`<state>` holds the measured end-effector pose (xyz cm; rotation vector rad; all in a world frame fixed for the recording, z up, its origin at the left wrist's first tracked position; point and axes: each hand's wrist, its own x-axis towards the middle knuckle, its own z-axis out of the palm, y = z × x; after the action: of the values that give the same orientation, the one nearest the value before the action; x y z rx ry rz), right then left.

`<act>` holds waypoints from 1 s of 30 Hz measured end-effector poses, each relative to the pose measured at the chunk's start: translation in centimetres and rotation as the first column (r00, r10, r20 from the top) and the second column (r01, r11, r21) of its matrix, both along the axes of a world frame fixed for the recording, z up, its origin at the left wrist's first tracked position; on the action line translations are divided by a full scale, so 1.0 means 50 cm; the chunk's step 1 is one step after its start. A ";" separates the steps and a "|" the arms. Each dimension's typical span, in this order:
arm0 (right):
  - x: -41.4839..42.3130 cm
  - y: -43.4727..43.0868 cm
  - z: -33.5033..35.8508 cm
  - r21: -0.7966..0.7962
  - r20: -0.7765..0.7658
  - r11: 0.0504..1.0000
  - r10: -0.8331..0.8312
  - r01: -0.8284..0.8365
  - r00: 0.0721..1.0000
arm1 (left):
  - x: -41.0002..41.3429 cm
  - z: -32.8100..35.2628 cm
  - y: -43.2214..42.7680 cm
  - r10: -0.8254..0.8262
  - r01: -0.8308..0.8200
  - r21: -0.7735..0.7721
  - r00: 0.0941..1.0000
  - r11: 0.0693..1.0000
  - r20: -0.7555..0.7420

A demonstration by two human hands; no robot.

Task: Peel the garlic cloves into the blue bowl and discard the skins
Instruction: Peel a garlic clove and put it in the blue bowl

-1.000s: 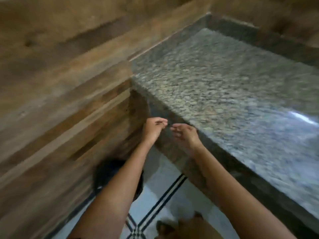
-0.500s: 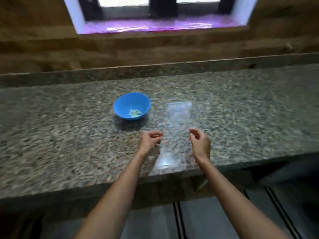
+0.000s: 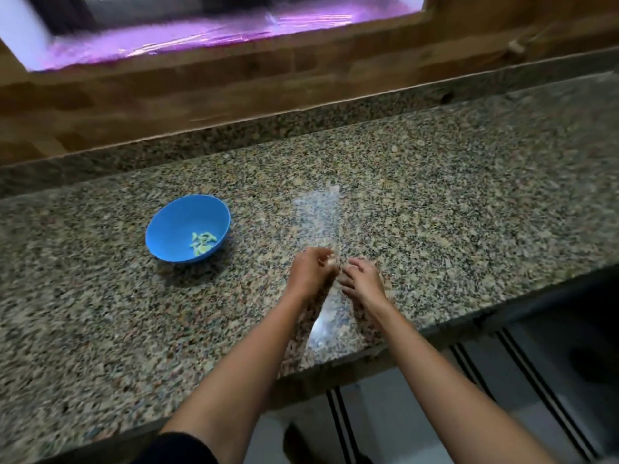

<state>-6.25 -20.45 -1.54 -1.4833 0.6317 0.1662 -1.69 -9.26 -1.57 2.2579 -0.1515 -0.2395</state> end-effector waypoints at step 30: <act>0.077 0.080 0.070 0.456 -0.038 0.890 0.037 -0.016 0.999 | 0.011 0.067 0.148 0.041 -0.076 -0.406 0.995 0.911 -0.094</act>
<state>-2.42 -16.44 1.94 -1.0339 0.5617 0.3469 -1.11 -1.85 1.76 1.8282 -0.0796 -0.2444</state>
